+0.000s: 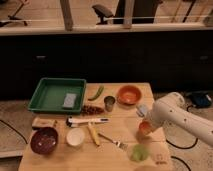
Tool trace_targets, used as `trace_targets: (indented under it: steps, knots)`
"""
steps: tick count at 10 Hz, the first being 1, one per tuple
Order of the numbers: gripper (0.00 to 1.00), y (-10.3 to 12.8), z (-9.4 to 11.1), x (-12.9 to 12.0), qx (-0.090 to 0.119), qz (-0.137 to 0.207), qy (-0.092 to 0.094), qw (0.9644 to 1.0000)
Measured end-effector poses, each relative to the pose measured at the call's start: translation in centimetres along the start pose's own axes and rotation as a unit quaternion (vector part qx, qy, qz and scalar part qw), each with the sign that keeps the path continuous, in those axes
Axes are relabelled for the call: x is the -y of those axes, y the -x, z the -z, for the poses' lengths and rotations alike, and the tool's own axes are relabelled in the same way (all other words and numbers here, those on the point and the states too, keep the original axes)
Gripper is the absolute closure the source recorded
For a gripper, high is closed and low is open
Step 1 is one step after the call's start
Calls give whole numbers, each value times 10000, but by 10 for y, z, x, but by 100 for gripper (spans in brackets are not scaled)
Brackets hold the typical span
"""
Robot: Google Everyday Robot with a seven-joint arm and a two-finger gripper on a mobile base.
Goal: Place apple in paper cup
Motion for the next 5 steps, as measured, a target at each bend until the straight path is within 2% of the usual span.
trace_targets:
  steps: [5]
  knots:
    - [100, 17, 19, 13, -97, 158, -85, 9998]
